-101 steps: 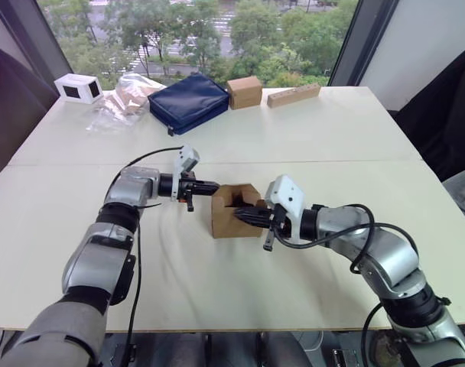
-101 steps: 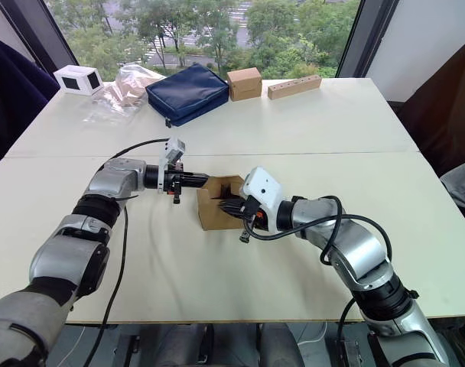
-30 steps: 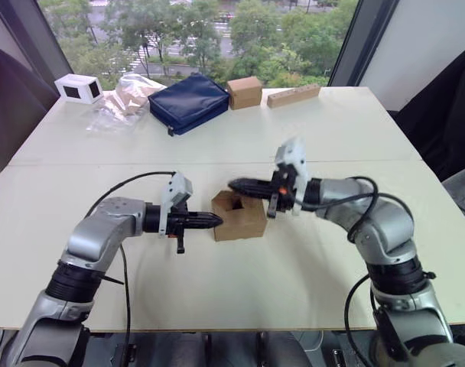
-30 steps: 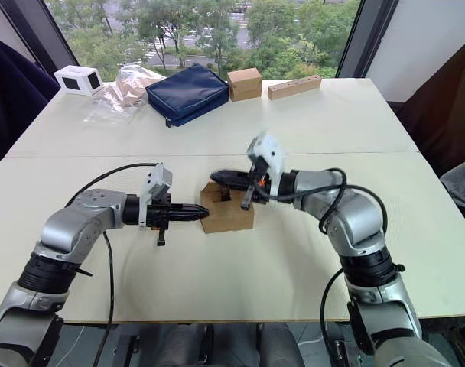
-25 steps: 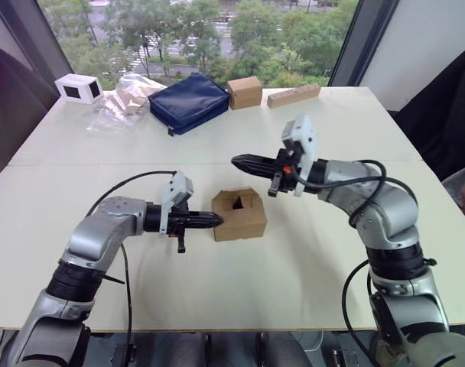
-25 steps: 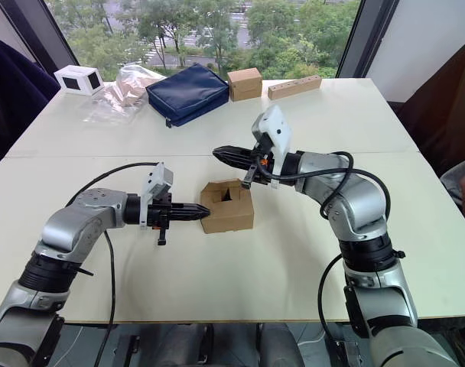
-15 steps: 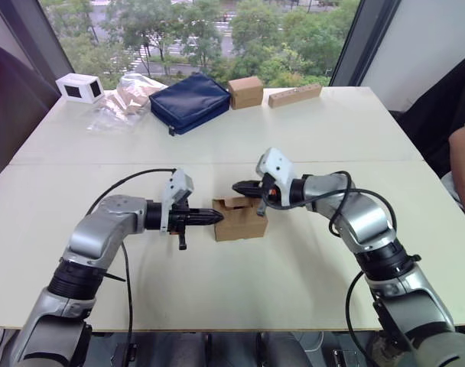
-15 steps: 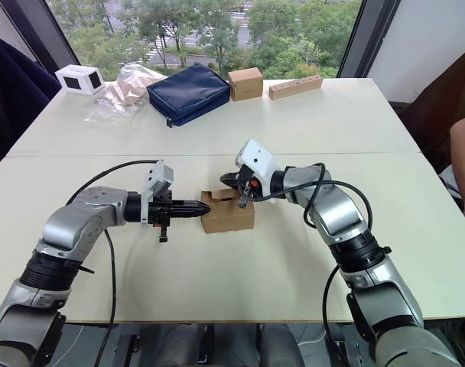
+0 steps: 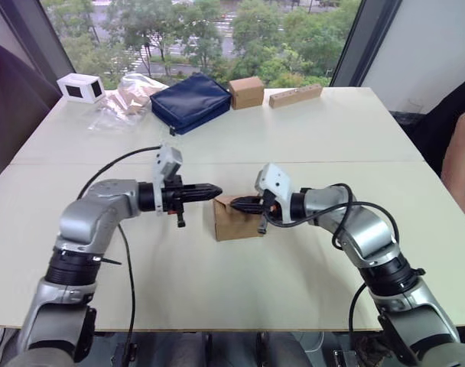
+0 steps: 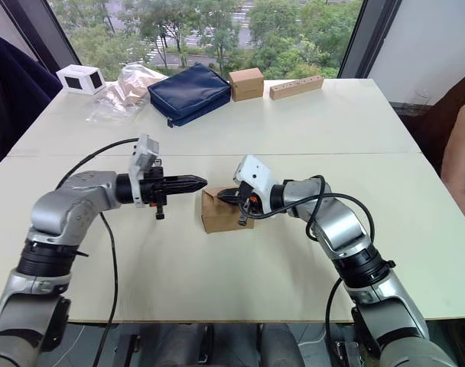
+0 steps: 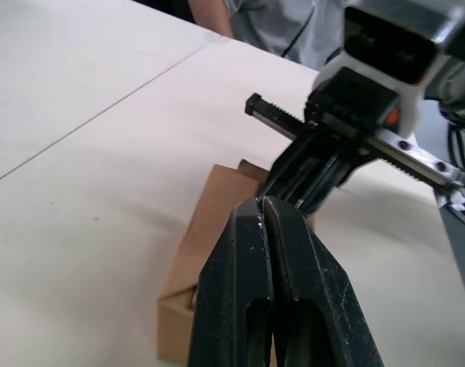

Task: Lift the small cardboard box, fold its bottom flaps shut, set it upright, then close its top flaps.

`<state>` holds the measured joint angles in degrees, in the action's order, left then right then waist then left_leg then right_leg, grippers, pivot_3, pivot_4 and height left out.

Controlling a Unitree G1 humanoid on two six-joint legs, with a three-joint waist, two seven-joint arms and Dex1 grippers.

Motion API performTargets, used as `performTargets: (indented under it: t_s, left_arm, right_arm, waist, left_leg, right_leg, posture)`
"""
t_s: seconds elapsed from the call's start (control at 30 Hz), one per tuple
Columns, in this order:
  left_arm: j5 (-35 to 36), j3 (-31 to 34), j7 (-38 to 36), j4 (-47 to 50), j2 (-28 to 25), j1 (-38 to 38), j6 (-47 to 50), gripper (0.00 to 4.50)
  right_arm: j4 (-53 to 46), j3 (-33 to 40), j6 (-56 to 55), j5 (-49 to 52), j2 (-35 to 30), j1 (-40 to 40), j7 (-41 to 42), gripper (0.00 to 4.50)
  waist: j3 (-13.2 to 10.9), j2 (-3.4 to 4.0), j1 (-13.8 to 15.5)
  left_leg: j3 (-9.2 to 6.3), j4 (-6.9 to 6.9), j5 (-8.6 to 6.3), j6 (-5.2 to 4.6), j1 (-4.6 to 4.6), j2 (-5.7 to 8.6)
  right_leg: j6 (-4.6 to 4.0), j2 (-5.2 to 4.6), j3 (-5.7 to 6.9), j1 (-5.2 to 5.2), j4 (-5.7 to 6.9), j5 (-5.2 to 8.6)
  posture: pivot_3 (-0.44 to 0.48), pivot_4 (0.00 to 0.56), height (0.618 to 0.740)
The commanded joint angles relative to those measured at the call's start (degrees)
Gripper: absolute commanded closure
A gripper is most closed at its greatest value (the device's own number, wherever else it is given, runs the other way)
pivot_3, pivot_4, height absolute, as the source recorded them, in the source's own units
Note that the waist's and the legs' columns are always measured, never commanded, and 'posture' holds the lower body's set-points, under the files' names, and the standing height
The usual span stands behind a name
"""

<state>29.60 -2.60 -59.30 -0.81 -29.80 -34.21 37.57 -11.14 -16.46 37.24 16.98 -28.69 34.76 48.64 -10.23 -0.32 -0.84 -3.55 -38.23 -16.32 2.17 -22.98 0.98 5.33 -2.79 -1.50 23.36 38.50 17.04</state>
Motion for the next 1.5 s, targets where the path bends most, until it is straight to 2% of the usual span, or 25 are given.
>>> performTargets:
  t_s: [0.03,0.27,0.47,1.0,1.5]
  left_arm:
    - [-3.5,-2.2,1.4,-2.2,1.6,-1.3,-4.1,4.43]
    - [-5.1,-3.4,0.8,-4.0,3.2,-1.0,-6.0,4.43]
    - [-4.0,-1.7,1.7,-4.8,4.5,-1.3,-5.2,4.43]
    - [-2.3,0.0,2.7,-4.1,5.0,-1.8,-2.9,4.43]
    - [-7.2,-4.3,0.6,-3.5,3.2,-0.5,-7.5,4.43]
  right_arm:
    - [-1.9,1.3,-0.1,-0.1,0.3,0.6,-0.8,4.50]
    - [-5.0,2.8,0.8,1.3,-0.5,-0.5,-1.2,4.50]
    - [-9.7,2.9,0.1,2.5,-2.3,-2.7,0.8,4.50]
    - [-3.6,-1.3,-4.9,-5.9,-2.4,-3.0,-0.3,4.50]
    - [-4.0,0.8,-1.8,-3.5,-0.8,-3.2,-0.1,4.50]
  waist:
    - [0.0,0.00,0.0]
    - [0.0,0.00,-0.1]
    - [0.0,0.00,0.0]
    - [0.0,0.00,0.0]
    - [0.0,0.00,-0.1]
  left_leg:
    - [0.00,0.00,0.00,0.00,0.00,0.00]
    - [0.00,0.00,0.00,0.00,0.00,-0.02]
    - [-0.01,0.00,0.00,0.00,-0.01,-0.01]
    - [-0.01,0.00,0.01,0.01,0.00,-0.01]
    - [-0.01,0.00,0.01,0.02,0.00,-0.01]
  right_leg:
    - [0.00,0.00,0.00,0.00,0.00,0.00]
    - [0.00,0.02,-0.01,0.02,0.00,0.00]
    - [0.00,0.00,-0.01,0.00,-0.01,0.00]
    - [0.00,0.00,0.00,0.00,0.00,0.00]
    - [0.00,0.01,-0.01,0.00,0.00,0.00]
  posture:
    - [0.000,0.150,0.740]
    - [0.000,0.150,0.740]
    - [0.000,0.150,0.740]
    - [0.000,0.150,0.740]
    - [0.000,0.150,0.740]
